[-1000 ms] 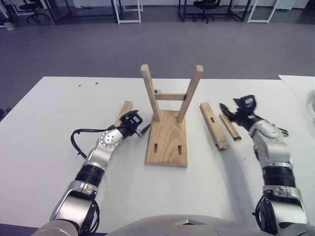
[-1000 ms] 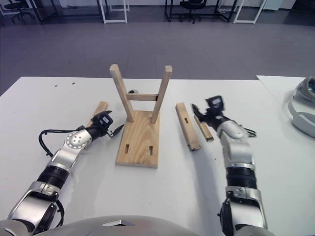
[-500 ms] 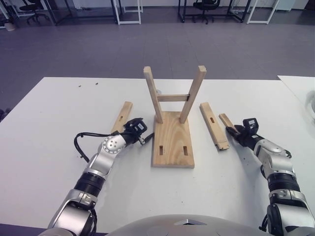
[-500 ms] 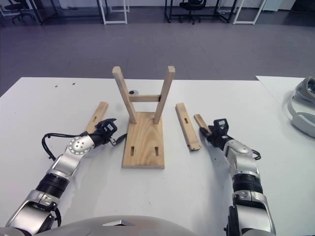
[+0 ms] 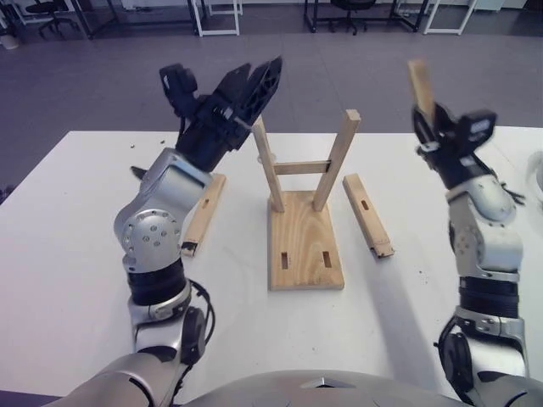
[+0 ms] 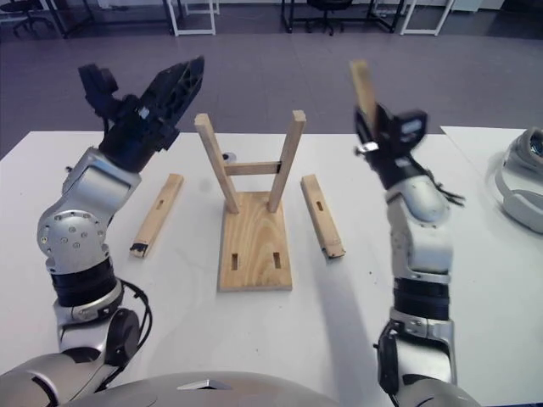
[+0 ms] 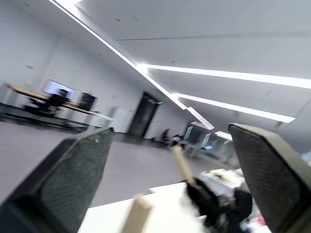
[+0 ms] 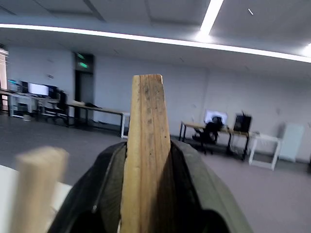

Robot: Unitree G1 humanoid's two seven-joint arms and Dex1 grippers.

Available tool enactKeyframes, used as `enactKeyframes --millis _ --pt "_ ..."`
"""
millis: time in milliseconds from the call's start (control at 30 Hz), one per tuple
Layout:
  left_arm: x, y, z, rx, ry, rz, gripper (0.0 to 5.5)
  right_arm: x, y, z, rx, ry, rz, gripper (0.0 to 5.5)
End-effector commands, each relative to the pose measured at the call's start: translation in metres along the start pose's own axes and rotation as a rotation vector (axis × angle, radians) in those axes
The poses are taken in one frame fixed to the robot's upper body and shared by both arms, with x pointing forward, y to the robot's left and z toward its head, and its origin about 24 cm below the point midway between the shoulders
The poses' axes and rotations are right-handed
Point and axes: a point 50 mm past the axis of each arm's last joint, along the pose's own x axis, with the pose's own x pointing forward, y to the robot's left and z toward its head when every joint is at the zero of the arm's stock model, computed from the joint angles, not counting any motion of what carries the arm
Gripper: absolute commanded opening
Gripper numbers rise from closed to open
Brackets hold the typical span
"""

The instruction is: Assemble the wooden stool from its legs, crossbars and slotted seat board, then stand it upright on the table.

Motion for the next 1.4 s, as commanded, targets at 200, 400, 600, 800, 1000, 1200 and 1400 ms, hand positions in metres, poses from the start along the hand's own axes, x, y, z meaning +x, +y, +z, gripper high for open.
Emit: enactKeyframes --millis 200,400,600,800,1000,1200,1400 --pt "0.014 -0.014 0.007 -0.199 0.025 -0.043 2.93 0.017 0.06 0.047 -0.052 -0.207 0.266 1.32" --pt "0.008 -0.01 0.004 -0.178 0.049 -0.001 1.92 0.014 0.067 0.045 -0.045 -0.19 0.304 1.32" --pt "0.001 -0.003 0.002 -0.13 0.085 0.036 1.05 0.014 0.069 0.044 -0.068 -0.183 0.314 1.32" --pt "-0.019 0.009 0.014 -0.056 0.057 0.116 0.39 0.008 0.074 0.032 -0.055 -0.111 0.339 2.16" --pt "-0.095 0.079 0.055 0.348 0.026 0.481 0.39 -0.027 0.059 -0.008 0.038 0.104 0.216 3.22" --pt "-0.173 0.157 0.006 0.349 0.125 0.818 0.39 -0.062 0.025 -0.072 0.093 0.326 -0.031 3.29" --pt "-0.182 0.171 -0.013 0.302 0.123 0.852 0.39 -0.075 0.025 -0.096 0.118 0.39 -0.081 3.29"
